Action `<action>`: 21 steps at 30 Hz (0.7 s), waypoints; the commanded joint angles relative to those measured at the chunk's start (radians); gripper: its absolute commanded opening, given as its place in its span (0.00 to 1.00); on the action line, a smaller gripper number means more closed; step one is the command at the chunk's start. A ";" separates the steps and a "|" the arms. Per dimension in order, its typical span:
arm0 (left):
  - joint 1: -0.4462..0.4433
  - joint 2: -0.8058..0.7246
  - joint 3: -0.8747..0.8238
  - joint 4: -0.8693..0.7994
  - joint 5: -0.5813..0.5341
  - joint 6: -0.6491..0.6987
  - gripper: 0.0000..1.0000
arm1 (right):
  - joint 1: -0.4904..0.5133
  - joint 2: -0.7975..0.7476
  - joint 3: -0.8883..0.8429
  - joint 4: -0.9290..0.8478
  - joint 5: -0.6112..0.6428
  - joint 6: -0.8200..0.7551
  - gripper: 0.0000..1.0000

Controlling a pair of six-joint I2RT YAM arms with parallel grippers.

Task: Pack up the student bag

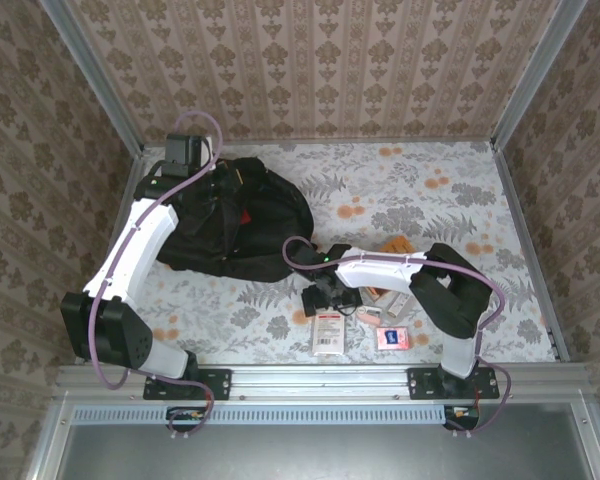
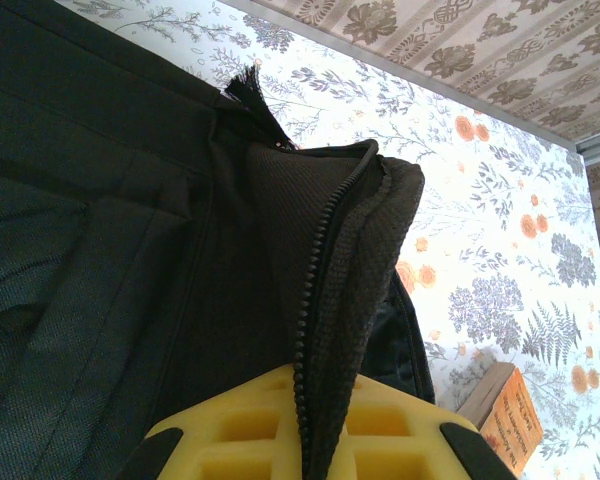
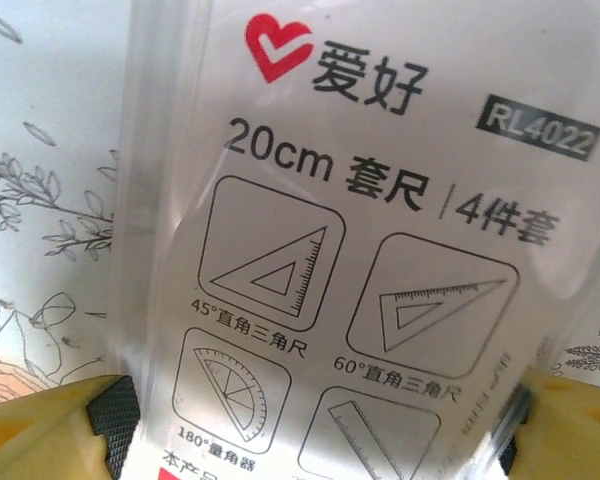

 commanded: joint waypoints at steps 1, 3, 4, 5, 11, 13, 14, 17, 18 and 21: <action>0.011 -0.039 0.000 0.048 0.009 -0.011 0.00 | -0.002 0.063 -0.015 0.057 -0.034 0.003 0.82; 0.011 -0.039 0.001 0.050 0.010 -0.011 0.00 | -0.002 0.052 -0.021 0.067 -0.031 0.017 0.71; 0.011 -0.037 0.000 0.049 0.010 -0.011 0.00 | -0.002 0.040 -0.023 0.069 -0.022 0.024 0.67; 0.011 -0.037 0.000 0.050 0.010 -0.011 0.00 | -0.002 0.028 -0.027 0.070 -0.015 0.028 0.65; 0.013 -0.038 0.002 0.050 0.013 -0.012 0.00 | -0.002 -0.053 -0.015 0.041 0.015 0.034 0.54; 0.015 -0.038 0.002 0.049 0.015 -0.014 0.00 | -0.002 -0.066 -0.002 0.017 0.025 0.028 0.54; 0.015 -0.038 0.002 0.050 0.015 -0.014 0.00 | -0.003 -0.071 0.002 0.006 0.034 0.023 0.54; 0.015 -0.040 0.002 0.051 0.016 -0.014 0.00 | -0.002 -0.086 0.006 -0.020 0.065 0.015 0.54; 0.015 -0.040 0.002 0.051 0.017 -0.013 0.00 | -0.002 -0.094 0.004 -0.023 0.068 0.013 0.54; 0.015 -0.039 0.002 0.053 0.019 -0.014 0.00 | -0.004 -0.117 0.001 -0.030 0.072 0.013 0.52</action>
